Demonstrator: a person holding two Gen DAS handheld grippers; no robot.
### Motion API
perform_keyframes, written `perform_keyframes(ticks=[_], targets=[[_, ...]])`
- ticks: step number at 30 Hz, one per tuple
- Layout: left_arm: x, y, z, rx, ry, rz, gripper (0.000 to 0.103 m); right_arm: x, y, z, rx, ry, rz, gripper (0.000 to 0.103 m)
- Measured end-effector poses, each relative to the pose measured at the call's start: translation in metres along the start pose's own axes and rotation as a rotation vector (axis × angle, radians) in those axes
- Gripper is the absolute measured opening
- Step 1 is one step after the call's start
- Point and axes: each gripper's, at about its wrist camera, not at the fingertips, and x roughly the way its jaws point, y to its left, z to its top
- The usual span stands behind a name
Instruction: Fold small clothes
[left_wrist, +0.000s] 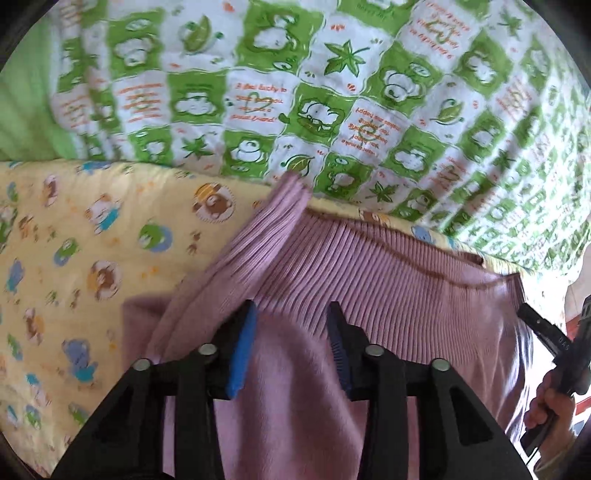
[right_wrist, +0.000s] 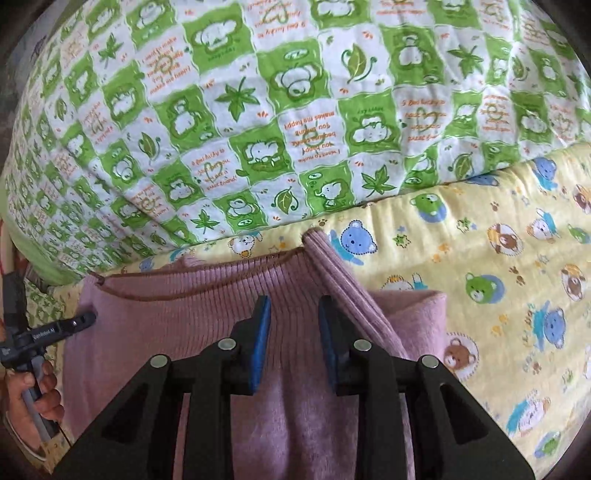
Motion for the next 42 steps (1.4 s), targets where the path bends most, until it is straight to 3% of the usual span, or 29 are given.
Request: perform_keyframes(ticks=[6, 8, 14, 18, 21, 24, 27, 30, 35, 42], targets=[[-0.046, 0.024, -0.054, -0.073, -0.002, -0.009, 0.052, -0.035, 0.013, -0.025, 0.001, -0.001, 0.045, 0.031], [-0.056, 0.033, -0.070, -0.106, 0.000, 0.019, 0.061, -0.047, 0.018, -0.037, -0.009, 0.010, 0.067, 0.033], [-0.063, 0.072, -0.131, -0.229, 0.067, 0.058, 0.061, -0.068, 0.016, -0.083, -0.032, 0.074, 0.085, 0.040], [-0.055, 0.089, -0.154, -0.256, 0.112, 0.101, 0.063, -0.070, -0.008, -0.109, 0.017, 0.123, 0.028, 0.040], [-0.060, 0.098, -0.166, -0.283, 0.119, 0.084, 0.067, -0.069, -0.027, -0.119, 0.033, 0.149, -0.055, 0.040], [-0.067, 0.102, -0.176, -0.302, 0.123, 0.076, 0.069, -0.077, -0.039, -0.120, 0.064, 0.135, -0.073, 0.040], [-0.085, 0.119, -0.196, -0.355, 0.137, 0.042, 0.069, -0.087, -0.045, -0.119, 0.069, 0.122, -0.201, 0.046], [-0.097, 0.128, -0.212, -0.424, 0.146, -0.015, 0.070, -0.101, -0.053, -0.121, 0.170, 0.100, -0.126, 0.046], [-0.102, 0.135, -0.231, -0.522, 0.170, -0.095, 0.075, -0.120, -0.032, -0.130, 0.133, 0.069, -0.094, 0.047], [-0.077, 0.124, -0.208, -0.610, 0.147, -0.098, 0.080, -0.120, 0.004, -0.151, 0.086, 0.109, -0.025, 0.052]])
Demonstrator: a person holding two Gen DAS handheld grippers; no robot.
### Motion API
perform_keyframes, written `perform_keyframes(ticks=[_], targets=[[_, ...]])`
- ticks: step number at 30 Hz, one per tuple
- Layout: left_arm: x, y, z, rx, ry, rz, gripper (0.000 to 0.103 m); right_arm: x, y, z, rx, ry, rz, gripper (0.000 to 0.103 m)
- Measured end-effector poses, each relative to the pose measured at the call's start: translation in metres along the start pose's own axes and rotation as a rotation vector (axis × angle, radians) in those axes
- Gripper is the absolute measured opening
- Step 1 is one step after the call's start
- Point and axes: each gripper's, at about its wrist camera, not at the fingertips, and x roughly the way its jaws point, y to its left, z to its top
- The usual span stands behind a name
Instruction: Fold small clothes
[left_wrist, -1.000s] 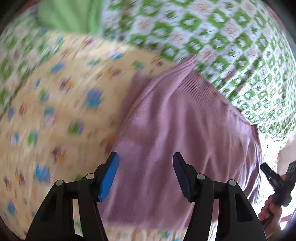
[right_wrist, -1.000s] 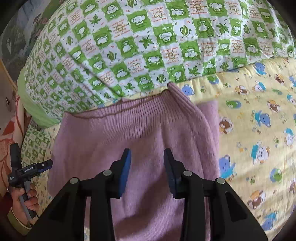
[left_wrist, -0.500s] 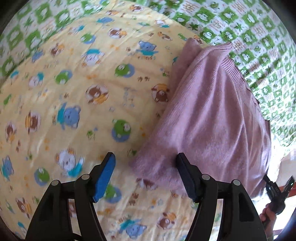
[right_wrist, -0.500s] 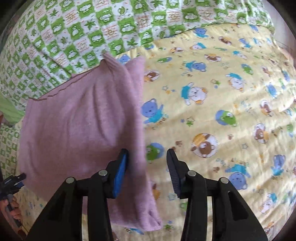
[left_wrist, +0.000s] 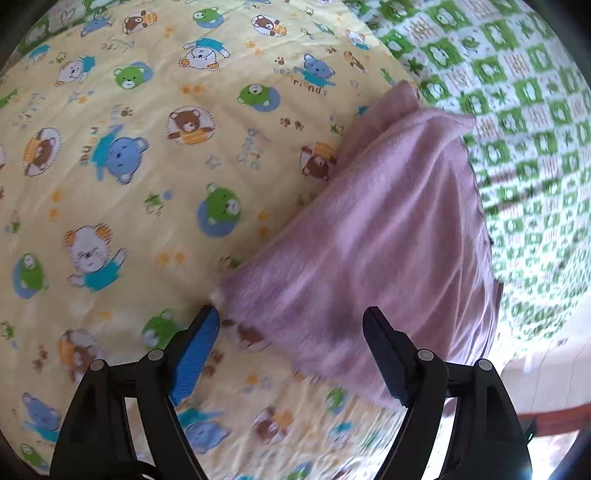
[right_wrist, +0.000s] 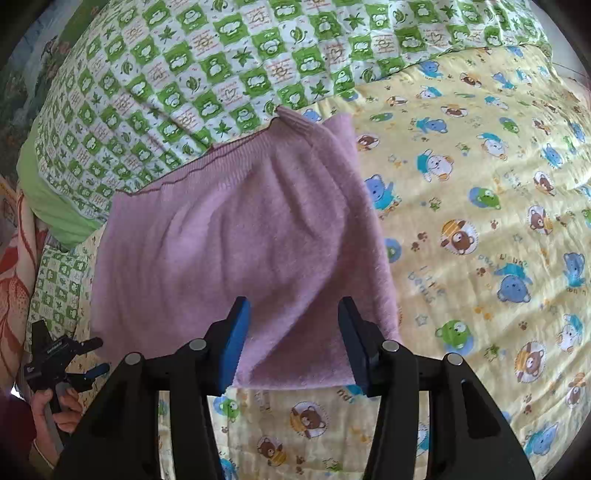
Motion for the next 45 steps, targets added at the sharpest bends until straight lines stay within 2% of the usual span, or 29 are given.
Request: perform_keyframes(ticks=[4, 6, 8, 11, 14, 19, 24, 27, 31, 36, 40, 45], targets=[[0.010, -0.011, 0.010, -0.029, -0.042, 0.000, 0.076, 0.002, 0.013, -0.009, -0.005, 0.033, 0.028, 0.052], [0.015, -0.020, 0.013, -0.005, -0.059, 0.019, 0.061, 0.002, 0.017, -0.011, -0.012, 0.043, 0.041, 0.052], [0.017, -0.027, 0.017, 0.029, -0.060, 0.021, 0.031, 0.001, 0.020, -0.013, -0.022, 0.051, 0.047, 0.052], [0.013, -0.041, 0.018, 0.067, -0.077, 0.023, 0.021, 0.000, 0.019, -0.013, -0.022, 0.054, 0.055, 0.052], [0.001, -0.062, 0.012, 0.121, -0.107, 0.027, 0.019, -0.002, 0.016, -0.010, -0.015, 0.047, 0.061, 0.052], [-0.016, -0.130, -0.012, 0.311, -0.147, -0.053, 0.016, -0.003, 0.011, -0.005, 0.009, 0.038, 0.079, 0.052], [-0.007, -0.196, -0.050, 0.506, -0.095, -0.158, 0.013, 0.004, 0.008, -0.001, 0.021, 0.048, 0.101, 0.052], [0.017, -0.222, -0.081, 0.621, -0.042, -0.161, 0.012, 0.009, 0.006, 0.005, 0.032, 0.050, 0.116, 0.052], [0.052, -0.230, -0.103, 0.664, 0.041, -0.145, 0.012, 0.018, 0.005, 0.018, 0.048, 0.062, 0.151, 0.052], [0.066, -0.225, -0.105, 0.667, 0.063, -0.139, 0.012, 0.036, 0.024, 0.046, 0.020, 0.077, 0.243, 0.052], [0.064, -0.218, -0.100, 0.646, 0.067, -0.155, 0.012, 0.069, 0.058, 0.071, -0.006, 0.153, 0.382, 0.052], [0.056, -0.210, -0.099, 0.632, 0.062, -0.162, 0.012, 0.113, 0.109, 0.090, -0.098, 0.225, 0.465, 0.052]])
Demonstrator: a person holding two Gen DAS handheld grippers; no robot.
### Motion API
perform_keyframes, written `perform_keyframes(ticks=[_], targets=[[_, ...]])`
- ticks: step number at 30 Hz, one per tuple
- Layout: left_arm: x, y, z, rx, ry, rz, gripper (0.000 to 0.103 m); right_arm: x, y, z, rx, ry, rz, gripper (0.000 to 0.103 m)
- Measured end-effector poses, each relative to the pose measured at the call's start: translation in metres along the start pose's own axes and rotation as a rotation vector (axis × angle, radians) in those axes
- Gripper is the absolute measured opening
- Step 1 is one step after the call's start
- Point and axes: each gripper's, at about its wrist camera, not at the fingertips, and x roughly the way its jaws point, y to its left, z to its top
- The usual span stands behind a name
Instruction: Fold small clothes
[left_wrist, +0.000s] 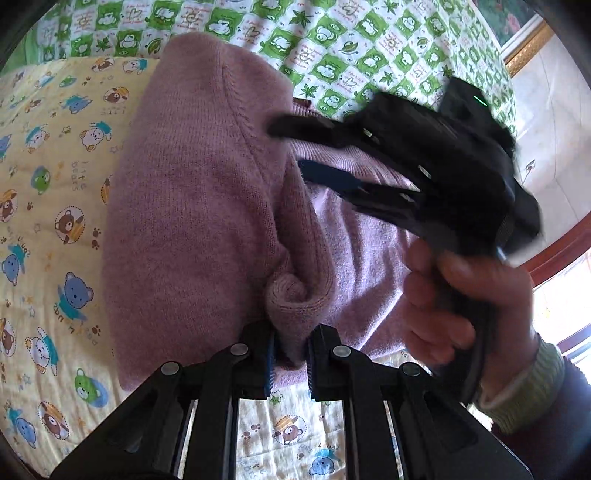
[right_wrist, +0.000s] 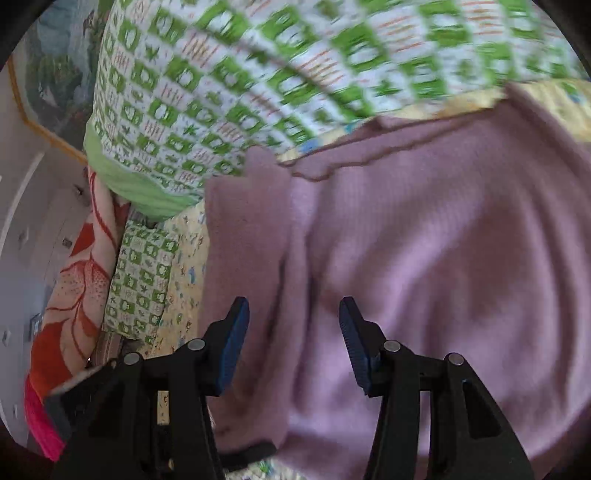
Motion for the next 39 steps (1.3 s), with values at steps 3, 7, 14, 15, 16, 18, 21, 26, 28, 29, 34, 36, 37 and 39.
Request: perform_keyframes(ticks=[3, 7, 14, 15, 16, 18, 21, 26, 28, 29, 34, 36, 37, 39], targets=[[-0.006, 0.004, -0.001, -0.010, -0.005, -0.001, 0.012, 0.030, 0.006, 0.017, 0.006, 0.028, 0.058, 0.052], [-0.010, 0.005, -0.001, -0.012, -0.010, 0.006, 0.012, 0.058, 0.011, 0.036, 0.026, 0.050, 0.077, 0.052], [-0.025, -0.023, 0.004, 0.043, -0.027, -0.044, 0.012, 0.043, 0.036, 0.048, -0.034, 0.014, 0.102, 0.016], [-0.026, -0.032, 0.005, 0.064, -0.028, -0.063, 0.012, 0.034, 0.036, 0.050, -0.041, -0.002, 0.110, 0.016], [-0.025, -0.044, 0.006, 0.091, -0.027, -0.082, 0.012, 0.019, 0.038, 0.051, -0.054, -0.022, 0.115, 0.016], [-0.021, -0.065, 0.007, 0.133, -0.019, -0.113, 0.012, -0.008, 0.036, 0.055, -0.075, -0.058, 0.100, 0.016], [-0.003, -0.102, 0.007, 0.203, 0.009, -0.160, 0.012, -0.051, 0.023, 0.056, -0.102, -0.106, 0.049, 0.016], [0.049, -0.141, -0.003, 0.268, 0.098, -0.181, 0.012, -0.101, -0.030, 0.048, -0.077, -0.156, -0.073, 0.016], [0.069, -0.148, -0.009, 0.282, 0.138, -0.172, 0.012, -0.110, -0.061, 0.041, -0.026, -0.157, -0.123, 0.016], [0.078, -0.151, -0.012, 0.292, 0.155, -0.162, 0.012, -0.112, -0.074, 0.036, -0.009, -0.152, -0.149, 0.016], [0.106, -0.155, -0.017, 0.298, 0.204, -0.135, 0.012, -0.109, -0.121, 0.020, 0.068, -0.137, -0.208, 0.016], [0.109, -0.158, -0.007, 0.292, 0.196, -0.149, 0.012, -0.112, -0.125, 0.020, 0.076, -0.149, -0.198, 0.016], [0.109, -0.159, -0.005, 0.294, 0.191, -0.157, 0.012, -0.114, -0.121, 0.022, 0.065, -0.160, -0.196, 0.016], [0.110, -0.156, -0.001, 0.300, 0.199, -0.151, 0.012, -0.117, -0.114, 0.026, 0.043, -0.185, -0.187, 0.016]])
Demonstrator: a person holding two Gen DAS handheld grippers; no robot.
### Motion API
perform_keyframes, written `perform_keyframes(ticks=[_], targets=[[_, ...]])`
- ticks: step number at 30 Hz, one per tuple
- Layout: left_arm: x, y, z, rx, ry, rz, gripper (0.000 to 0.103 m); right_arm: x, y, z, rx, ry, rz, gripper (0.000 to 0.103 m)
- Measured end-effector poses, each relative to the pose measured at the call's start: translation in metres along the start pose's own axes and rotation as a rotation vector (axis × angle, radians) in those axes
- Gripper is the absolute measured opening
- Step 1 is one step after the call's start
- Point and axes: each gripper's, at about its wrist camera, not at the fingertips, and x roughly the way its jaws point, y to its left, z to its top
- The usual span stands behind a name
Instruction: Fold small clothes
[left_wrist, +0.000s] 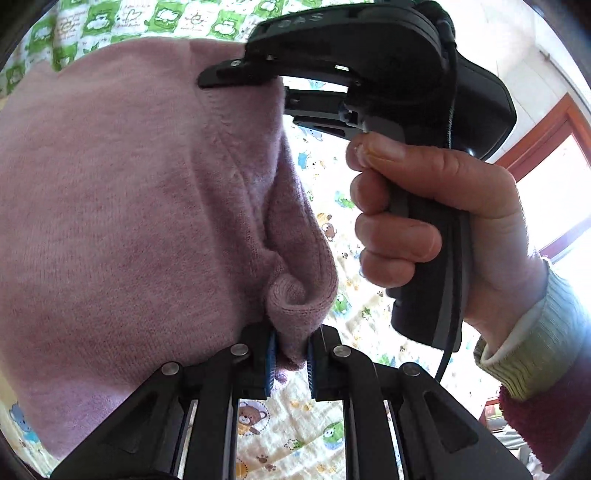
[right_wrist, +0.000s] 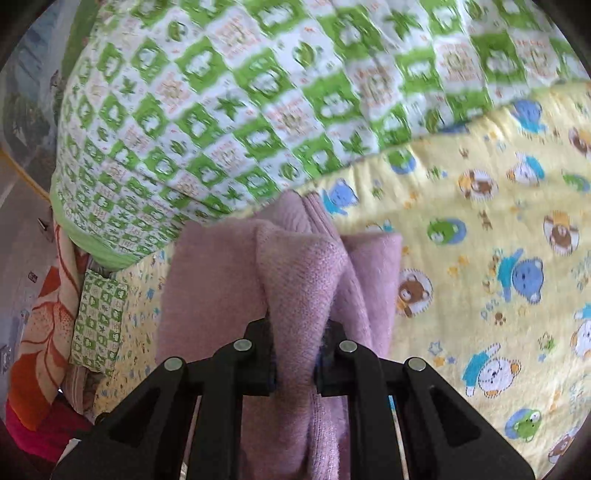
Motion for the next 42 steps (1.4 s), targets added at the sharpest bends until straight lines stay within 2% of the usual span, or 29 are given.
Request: perform_keyframes(ticks=[4, 6, 8, 11, 12, 17, 21, 26, 29, 35, 36, 39, 41, 42], targets=[[0.009, 0.009, 0.003, -0.024, 0.032, -0.002, 0.016, 0.013, -0.004, -0.002, 0.025, 0.035, -0.040, 0.017], [0.007, 0.002, 0.002, -0.031, 0.037, -0.022, 0.021, 0.012, -0.011, -0.005, 0.064, 0.030, -0.016, 0.021], [0.004, 0.002, 0.002, -0.037, 0.045, -0.043, 0.035, 0.007, -0.014, -0.007, 0.094, 0.022, -0.012, 0.027], [-0.010, 0.005, 0.002, -0.037, 0.038, -0.059, 0.049, -0.004, -0.010, -0.010, 0.085, 0.007, -0.044, 0.032], [-0.017, 0.006, 0.000, -0.035, 0.031, -0.059, 0.051, -0.008, -0.009, -0.012, 0.081, 0.002, -0.050, 0.033], [-0.048, 0.022, -0.015, -0.066, 0.019, -0.055, 0.057, -0.041, 0.005, -0.032, 0.051, -0.041, -0.088, 0.036], [-0.072, 0.055, -0.027, -0.122, -0.015, -0.005, 0.058, -0.063, 0.020, -0.055, 0.035, -0.046, -0.046, 0.036], [-0.098, 0.112, -0.036, -0.254, -0.064, 0.082, 0.060, -0.060, 0.027, -0.084, 0.056, -0.002, -0.032, 0.036], [-0.106, 0.146, -0.032, -0.328, -0.084, 0.097, 0.062, -0.050, 0.018, -0.098, 0.096, 0.020, -0.055, 0.036], [-0.098, 0.175, -0.024, -0.382, -0.085, 0.085, 0.063, -0.036, 0.010, -0.111, 0.129, 0.054, -0.055, 0.036], [-0.102, 0.176, -0.030, -0.379, -0.082, 0.078, 0.064, -0.033, 0.010, -0.112, 0.127, 0.061, -0.053, 0.037], [-0.080, 0.168, -0.018, -0.367, -0.058, 0.078, 0.066, -0.027, 0.013, -0.115, 0.108, 0.073, -0.048, 0.037], [-0.072, 0.168, -0.015, -0.355, -0.038, 0.075, 0.066, -0.027, 0.015, -0.116, 0.105, 0.073, -0.039, 0.031], [-0.075, 0.165, -0.020, -0.349, -0.035, 0.078, 0.066, -0.028, 0.015, -0.115, 0.110, 0.076, -0.032, 0.012]])
